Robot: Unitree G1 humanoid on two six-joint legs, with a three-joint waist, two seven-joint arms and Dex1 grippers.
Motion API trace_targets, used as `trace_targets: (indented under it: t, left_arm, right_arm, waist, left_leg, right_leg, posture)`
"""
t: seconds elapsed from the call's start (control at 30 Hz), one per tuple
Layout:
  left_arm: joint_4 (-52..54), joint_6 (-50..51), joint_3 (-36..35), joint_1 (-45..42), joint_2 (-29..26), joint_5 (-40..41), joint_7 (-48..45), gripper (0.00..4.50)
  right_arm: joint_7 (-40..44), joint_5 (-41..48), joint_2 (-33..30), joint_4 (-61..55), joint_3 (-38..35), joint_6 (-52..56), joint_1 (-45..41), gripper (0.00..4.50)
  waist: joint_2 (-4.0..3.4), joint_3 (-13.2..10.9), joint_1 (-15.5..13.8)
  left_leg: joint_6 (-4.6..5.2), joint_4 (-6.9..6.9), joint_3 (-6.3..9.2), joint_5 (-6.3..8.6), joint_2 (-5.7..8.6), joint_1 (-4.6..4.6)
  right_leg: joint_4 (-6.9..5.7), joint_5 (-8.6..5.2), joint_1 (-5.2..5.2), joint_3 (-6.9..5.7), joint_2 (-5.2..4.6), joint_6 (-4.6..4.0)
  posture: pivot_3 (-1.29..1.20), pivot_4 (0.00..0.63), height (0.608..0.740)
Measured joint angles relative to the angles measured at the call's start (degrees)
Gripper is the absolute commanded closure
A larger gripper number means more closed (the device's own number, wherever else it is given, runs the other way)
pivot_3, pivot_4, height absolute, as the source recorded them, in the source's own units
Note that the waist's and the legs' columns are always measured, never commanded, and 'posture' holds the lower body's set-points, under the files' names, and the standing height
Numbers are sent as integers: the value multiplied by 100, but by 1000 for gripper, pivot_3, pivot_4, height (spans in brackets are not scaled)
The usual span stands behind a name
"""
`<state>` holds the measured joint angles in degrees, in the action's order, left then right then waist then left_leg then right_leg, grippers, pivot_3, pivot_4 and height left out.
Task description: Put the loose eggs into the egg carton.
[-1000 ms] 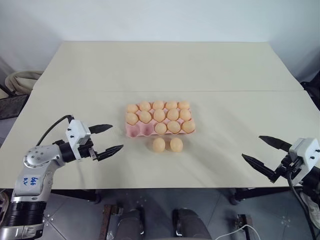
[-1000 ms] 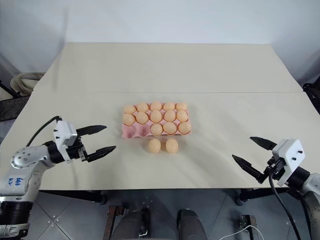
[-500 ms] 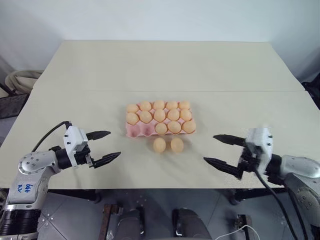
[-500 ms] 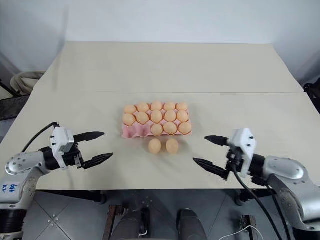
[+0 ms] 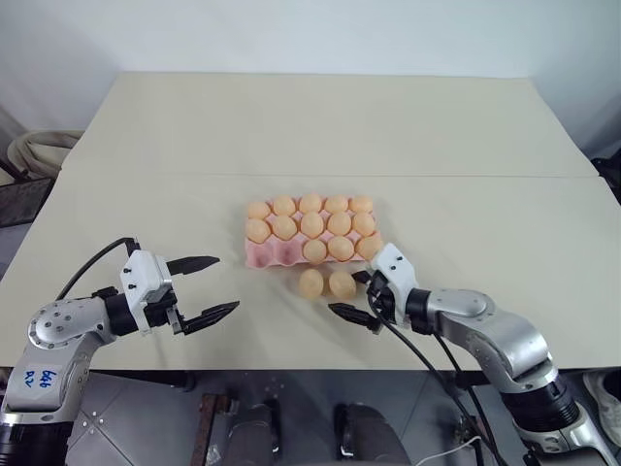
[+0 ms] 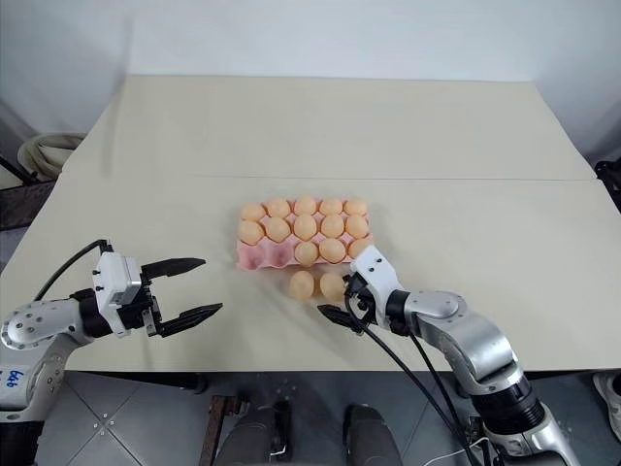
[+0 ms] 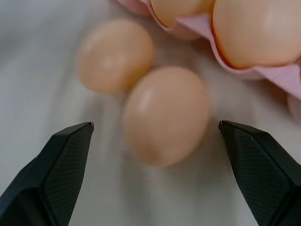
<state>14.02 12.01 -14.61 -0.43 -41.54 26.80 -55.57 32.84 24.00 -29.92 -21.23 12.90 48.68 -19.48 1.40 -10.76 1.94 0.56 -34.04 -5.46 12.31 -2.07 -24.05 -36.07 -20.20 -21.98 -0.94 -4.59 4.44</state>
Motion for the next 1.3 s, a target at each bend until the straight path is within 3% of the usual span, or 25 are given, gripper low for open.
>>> trace_targets:
  t: [0.07,0.2,0.3,0.5,0.7,0.97,1.13,1.27,1.3]
  left_arm:
    - [38,15,0,6,21,0,45,0]
    - [130,48,0,17,29,0,96,0]
    - [135,52,-1,64,59,0,148,0]
    - [132,70,-123,216,128,14,349,0]
    - [104,185,-207,314,260,37,509,0]
    - [124,285,-209,321,329,39,684,0]
    - [274,286,-212,444,362,39,755,0]
    - [356,287,-207,456,375,39,788,0]
    - [355,287,-207,458,375,39,790,0]
  right_arm:
    - [-24,-74,128,108,9,-37,-29,883]
    - [-30,-140,182,141,22,-102,-28,2402]
    - [133,-120,92,83,14,-165,26,3048]
    - [697,377,-187,-342,-371,-181,-195,3048]
    - [368,174,648,221,-100,-104,-1427,3048]
    - [274,-538,1349,1613,688,-397,-2177,3048]
    - [251,-772,1628,1923,697,-620,-2306,1543]
    - [271,-814,1624,1806,664,-607,-2235,71]
    - [305,-803,1564,1704,649,-607,-2170,29]
  waist:
    - [0,0,0]
    - [0,0,7]
    - [0,0,3]
    - [0,0,44]
    - [1,0,134]
    - [2,1,126]
    - [3,1,132]
    - [2,1,132]
    - [2,1,124]
  left_leg:
    - [4,-7,3,-2,0,-4]
    - [5,-17,1,-5,0,-1]
    - [3,-22,2,-9,0,0]
    - [3,-32,2,-10,0,4]
    - [-16,-33,3,-17,-1,12]
    - [3,-35,-2,-28,9,-19]
    - [1,-35,-3,-28,9,-16]
    - [-14,-35,-2,-24,9,-15]
    - [-15,-35,-1,-23,9,-15]
  right_leg:
    - [-7,1,-2,-2,2,2]
    - [-25,3,-2,0,2,5]
    - [-39,2,-4,0,2,4]
    - [-54,3,-4,4,2,5]
    - [-83,2,-9,5,1,0]
    - [-94,3,-44,4,-5,2]
    - [-101,3,-43,5,-5,2]
    - [-105,3,-44,5,-6,2]
    - [-105,3,-43,4,-6,2]
  posture:
    - [0,150,740]
    - [0,150,740]
    - [0,150,740]
    - [0,150,740]
    - [0,150,740]
    - [0,150,740]
    - [0,150,740]
    - [0,150,740]
    - [0,150,740]
